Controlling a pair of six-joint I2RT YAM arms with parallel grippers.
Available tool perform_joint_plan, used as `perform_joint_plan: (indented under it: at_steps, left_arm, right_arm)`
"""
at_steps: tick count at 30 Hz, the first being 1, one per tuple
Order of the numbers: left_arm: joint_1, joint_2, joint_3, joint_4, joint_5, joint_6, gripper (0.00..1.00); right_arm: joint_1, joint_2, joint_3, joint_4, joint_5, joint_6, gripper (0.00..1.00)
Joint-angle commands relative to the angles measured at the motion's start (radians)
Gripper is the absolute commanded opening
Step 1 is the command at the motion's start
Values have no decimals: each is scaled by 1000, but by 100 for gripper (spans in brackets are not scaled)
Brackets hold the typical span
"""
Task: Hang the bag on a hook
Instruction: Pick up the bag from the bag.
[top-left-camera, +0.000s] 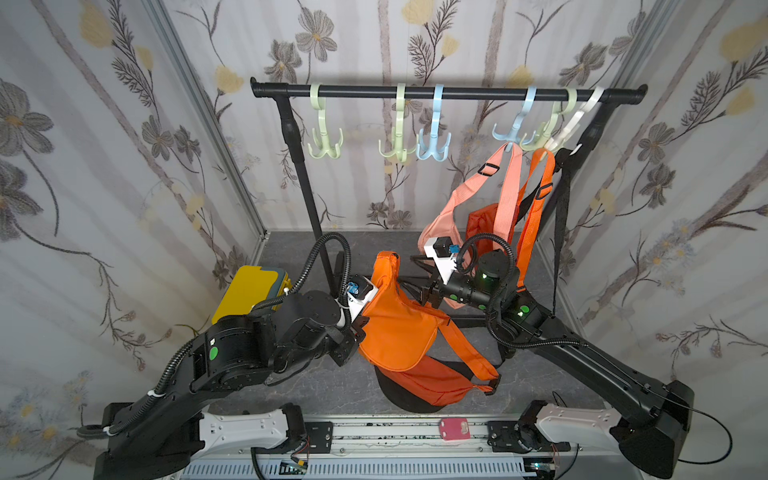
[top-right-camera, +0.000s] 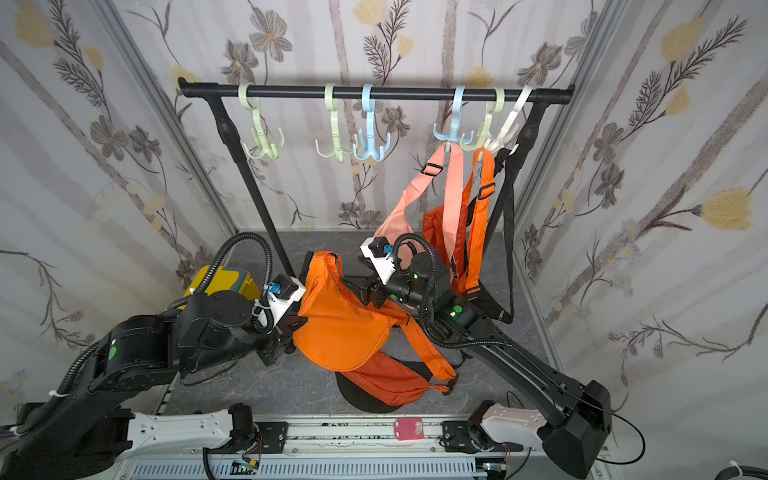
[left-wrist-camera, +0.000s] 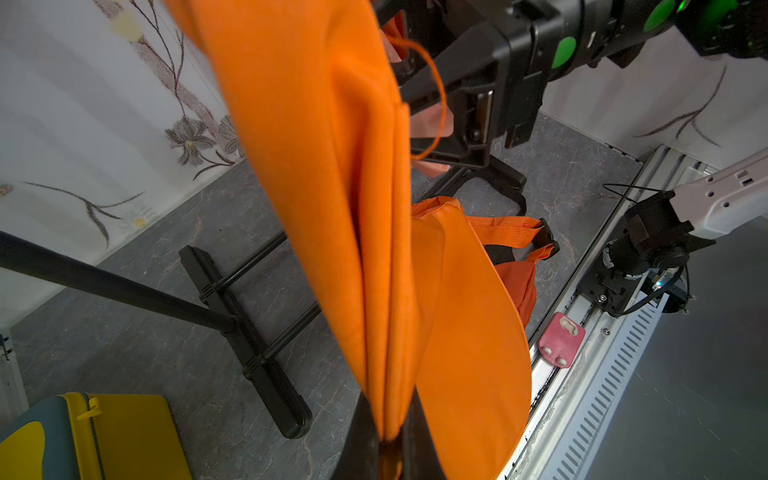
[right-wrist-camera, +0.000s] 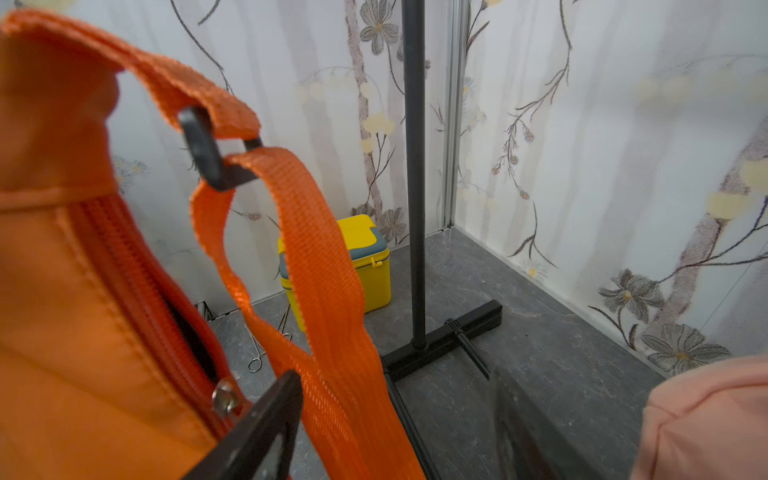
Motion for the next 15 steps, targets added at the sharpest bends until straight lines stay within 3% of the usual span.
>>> perform_joint_plan:
  at_steps: [1,15]
  left_arm:
    - [-1,5,19,33,-10,14,0]
    - [-1,7,26,24,-7,9,0]
  right_arm:
    - [6,11,8,6,-46,-31,82]
    - [45,178,134,17,-102,-52,85]
